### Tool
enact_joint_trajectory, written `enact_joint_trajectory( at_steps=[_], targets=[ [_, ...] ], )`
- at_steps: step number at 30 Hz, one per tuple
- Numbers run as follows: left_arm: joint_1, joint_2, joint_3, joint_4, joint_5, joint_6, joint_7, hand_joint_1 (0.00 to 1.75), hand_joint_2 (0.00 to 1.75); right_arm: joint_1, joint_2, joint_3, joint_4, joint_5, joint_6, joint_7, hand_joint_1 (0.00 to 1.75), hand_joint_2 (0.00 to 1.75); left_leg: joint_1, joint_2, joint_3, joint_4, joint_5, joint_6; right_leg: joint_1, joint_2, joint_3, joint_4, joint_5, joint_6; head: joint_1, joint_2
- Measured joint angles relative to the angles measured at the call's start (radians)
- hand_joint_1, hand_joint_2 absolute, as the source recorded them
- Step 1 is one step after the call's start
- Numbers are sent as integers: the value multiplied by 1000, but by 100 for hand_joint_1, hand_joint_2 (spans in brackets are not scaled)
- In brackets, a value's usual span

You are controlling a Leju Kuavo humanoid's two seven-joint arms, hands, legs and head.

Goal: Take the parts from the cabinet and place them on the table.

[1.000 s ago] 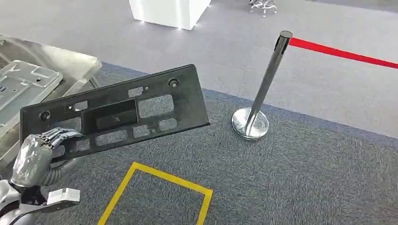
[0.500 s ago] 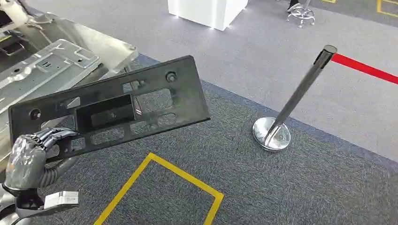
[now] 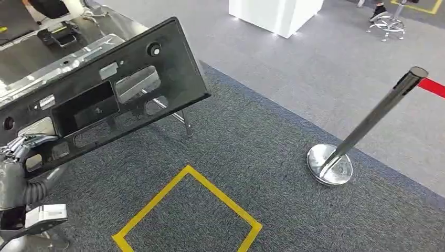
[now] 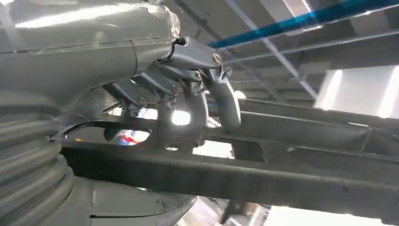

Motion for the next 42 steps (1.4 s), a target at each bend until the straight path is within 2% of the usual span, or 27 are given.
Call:
enact_joint_trajectory(
  at_steps=[2,4,5,7,8,9,13,14,15,16,18,19,20,22,23,24,26,28,29,30,31,33,35,36,38,39,42],
  targets=[
    [-8,-2,1,10,7,6,-4,175,175,5,0,0,0,-1,-10,13,0,0,3,21,-69,148,-74,-7,4,-29,0,0,-3,-4,0,0],
    [-8,-3,2,22,16,13,-9,175,175,4,-2,0,0,-3,-9,16,0,0,7,25,-109,235,-93,-13,6,-58,0,1,-5,-4,0,0],
    [-9,-3,2,28,17,14,-10,175,175,4,-2,0,0,-5,-9,16,0,0,8,29,-94,208,-70,-14,6,-71,1,1,-7,-2,0,0],
    [-11,-3,2,35,18,15,-11,175,175,2,-1,0,0,-5,-9,16,0,0,8,48,-7,51,8,-12,6,-95,6,4,-12,3,0,0],
    [-15,-3,2,38,19,16,-12,175,175,1,-1,0,0,-5,-9,16,0,0,6,90,46,-45,39,-8,7,-108,10,6,-16,8,0,0],
    [-20,-3,2,41,20,16,-14,175,175,1,-1,0,0,-5,-9,16,0,0,-7,112,51,-62,23,0,14,-117,11,8,-19,14,0,0],
    [-21,-3,3,46,25,19,-14,175,175,-7,-1,0,0,-6,-9,16,0,0,-6,59,46,-70,36,25,17,-158,20,5,-23,34,0,0],
    [-20,-3,3,47,25,19,-16,175,175,-8,-1,0,0,-7,-11,16,0,0,3,51,52,-76,43,32,11,-136,19,12,-33,42,0,0],
    [-25,-3,3,47,25,21,-16,175,175,-9,0,-1,0,-8,-13,14,0,0,3,40,51,-79,45,37,7,-79,4,49,-59,45,0,0],
    [-29,-4,3,48,27,23,-16,175,175,-9,3,-1,0,-8,-16,14,0,0,3,33,49,-79,46,40,5,-45,-30,116,-98,46,0,0],
    [-30,-5,3,50,26,24,-16,175,175,-7,6,-1,0,-9,-24,14,0,0,1,12,46,-78,47,42,5,-26,-113,274,-163,49,0,0],
    [-30,-5,2,53,26,24,-16,175,175,-6,7,-2,0,-10,-25,14,0,0,0,-2,45,-77,47,42,5,-25,-142,322,-168,49,0,0],
    [-30,-5,1,55,24,24,-14,175,175,-5,7,-3,0,-10,-26,13,0,0,-1,-16,45,-76,47,42,5,-24,-143,313,-145,47,0,0],
    [-30,-5,1,57,23,22,-11,175,175,-4,7,-5,0,-10,-26,13,0,0,-1,-44,46,-73,47,42,5,-10,-84,177,-52,39,0,0],
    [-31,-5,1,58,23,21,-9,175,175,-5,7,-5,0,-11,-26,13,0,0,-1,-56,46,-71,46,40,6,24,-41,81,-6,33,0,0],
    [-33,-5,0,59,23,18,-6,175,175,-4,6,-7,0,-11,-26,12,0,0,-2,-65,42,-68,46,37,4,80,-17,25,-6,25,0,0],
    [-38,-5,-2,63,23,7,2,175,175,-7,7,-8,0,-11,-25,11,0,0,0,-85,35,-66,47,24,8,50,-14,17,-4,27,0,0],
    [-38,-2,-2,67,23,-7,5,175,175,-12,7,-8,0,-12,-22,11,0,0,3,-110,35,-75,51,9,10,32,-10,13,-3,18,0,0],
    [-38,3,-2,68,23,-11,8,175,175,-12,11,-8,0,-13,-22,11,0,0,2,-104,31,-67,48,7,-3,16,-4,-2,5,9,0,0],
    [-40,8,-2,71,24,-16,9,175,175,-11,13,-8,0,-13,-22,10,0,0,-4,-40,19,-37,25,4,0,4,0,-7,5,2,0,0],
    [-47,13,-3,73,24,-21,10,175,175,-10,13,-9,0,-14,-22,8,0,0,-2,-2,-12,26,-15,-1,1,-9,1,-7,4,-3,0,0],
    [-50,13,-5,76,27,-28,13,175,175,-7,13,-10,0,-15,-22,8,0,0,2,20,-84,181,-88,-10,3,-36,1,-7,1,-5,0,0],
    [-50,14,-6,83,30,-40,16,175,175,-6,13,-12,0,-16,-22,8,0,0,6,26,-110,235,-87,-16,3,-61,2,-6,-1,-3,0,0],
    [-50,14,-6,87,30,-41,19,175,175,-7,13,-14,0,-17,-23,8,0,0,8,31,-87,189,-53,-18,3,-74,3,-5,-4,-1,0,0],
    [-54,17,-6,90,31,-41,21,175,175,-7,15,-18,0,-23,-27,7,0,0,10,44,8,15,28,-17,2,-84,9,-1,-11,10,0,0],
    [-55,20,-6,92,31,-42,21,175,175,-9,16,-19,0,-27,-27,7,0,0,9,59,44,-57,36,-12,3,-93,10,2,-15,15,0,0],
    [-56,23,-6,97,32,-48,25,175,175,-15,16,-24,0,-35,-27,7,0,0,-3,52,46,-65,34,9,8,-103,8,7,-17,29,0,0]
  ],
)
